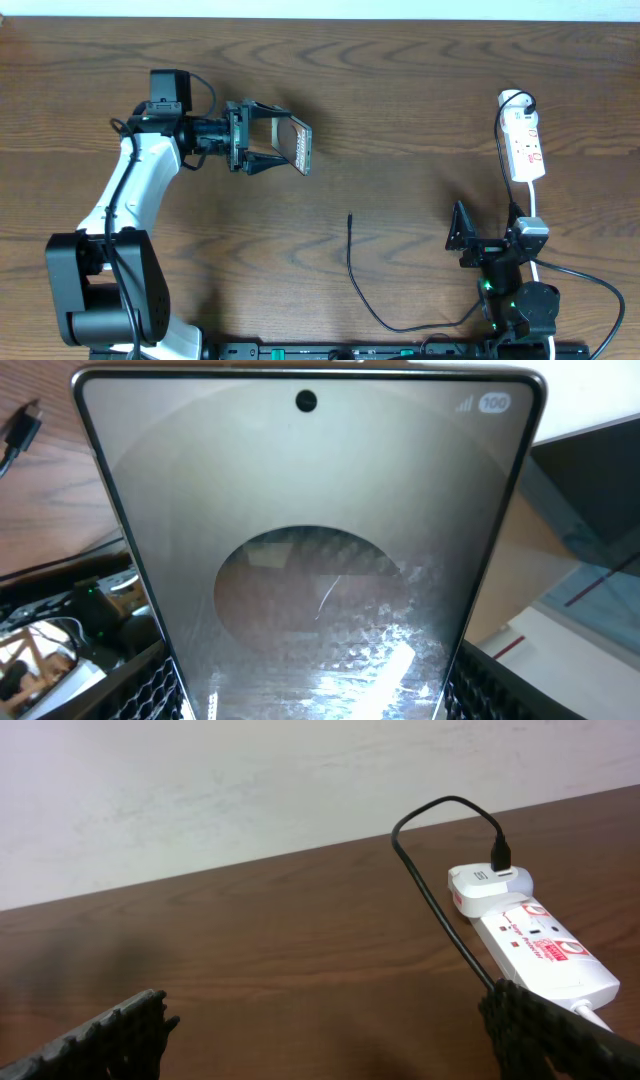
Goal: Plug charger to phone and switch on socket
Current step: 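Lift the phone with the left gripper and tilt it upright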
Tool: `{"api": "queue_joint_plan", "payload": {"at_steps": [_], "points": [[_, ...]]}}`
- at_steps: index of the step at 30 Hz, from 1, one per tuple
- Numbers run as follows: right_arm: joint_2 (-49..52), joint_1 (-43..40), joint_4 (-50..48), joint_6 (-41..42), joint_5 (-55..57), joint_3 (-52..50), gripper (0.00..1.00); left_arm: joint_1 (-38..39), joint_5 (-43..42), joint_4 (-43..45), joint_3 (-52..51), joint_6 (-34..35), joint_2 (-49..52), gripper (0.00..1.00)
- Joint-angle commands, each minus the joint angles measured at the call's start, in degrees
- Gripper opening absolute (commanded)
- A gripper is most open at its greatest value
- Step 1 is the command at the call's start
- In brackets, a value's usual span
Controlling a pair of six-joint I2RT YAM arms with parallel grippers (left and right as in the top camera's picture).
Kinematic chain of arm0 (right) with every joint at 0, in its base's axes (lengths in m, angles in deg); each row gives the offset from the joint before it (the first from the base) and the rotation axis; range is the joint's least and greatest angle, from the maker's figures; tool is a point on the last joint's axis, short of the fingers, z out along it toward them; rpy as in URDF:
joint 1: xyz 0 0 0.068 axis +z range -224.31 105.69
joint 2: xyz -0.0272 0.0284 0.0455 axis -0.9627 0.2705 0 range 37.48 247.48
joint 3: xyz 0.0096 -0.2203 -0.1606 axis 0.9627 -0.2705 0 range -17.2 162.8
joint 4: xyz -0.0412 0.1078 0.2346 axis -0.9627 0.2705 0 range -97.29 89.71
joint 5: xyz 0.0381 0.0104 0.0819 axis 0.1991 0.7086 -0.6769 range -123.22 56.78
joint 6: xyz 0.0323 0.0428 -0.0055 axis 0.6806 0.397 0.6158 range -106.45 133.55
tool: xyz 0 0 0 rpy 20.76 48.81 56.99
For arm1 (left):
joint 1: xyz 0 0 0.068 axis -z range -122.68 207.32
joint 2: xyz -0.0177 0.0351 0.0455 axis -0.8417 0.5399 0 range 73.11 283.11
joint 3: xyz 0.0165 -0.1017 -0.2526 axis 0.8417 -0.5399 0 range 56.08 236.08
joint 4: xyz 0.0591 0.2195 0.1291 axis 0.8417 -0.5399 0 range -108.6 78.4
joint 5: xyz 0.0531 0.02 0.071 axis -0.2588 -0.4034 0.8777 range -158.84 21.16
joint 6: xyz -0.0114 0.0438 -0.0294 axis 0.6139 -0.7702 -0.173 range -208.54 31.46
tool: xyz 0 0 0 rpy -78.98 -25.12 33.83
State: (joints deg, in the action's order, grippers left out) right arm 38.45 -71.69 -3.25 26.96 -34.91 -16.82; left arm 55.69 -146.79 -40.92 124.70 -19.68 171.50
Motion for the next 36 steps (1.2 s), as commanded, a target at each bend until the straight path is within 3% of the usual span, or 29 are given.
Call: {"api": "queue_joint_plan", "payload": {"at_steps": [1,36], "points": [[-0.2,0.81,0.24,-0.2,0.11,-0.07,0.99,-0.52,-3.93,0.31,1.92,0.9,-1.18,0.08],[-0.2,0.81,0.24,-0.17,0.24,-0.07,0.99,-2.32,-5.42,0.31,1.9,0.44,-1.18,0.07]]}}
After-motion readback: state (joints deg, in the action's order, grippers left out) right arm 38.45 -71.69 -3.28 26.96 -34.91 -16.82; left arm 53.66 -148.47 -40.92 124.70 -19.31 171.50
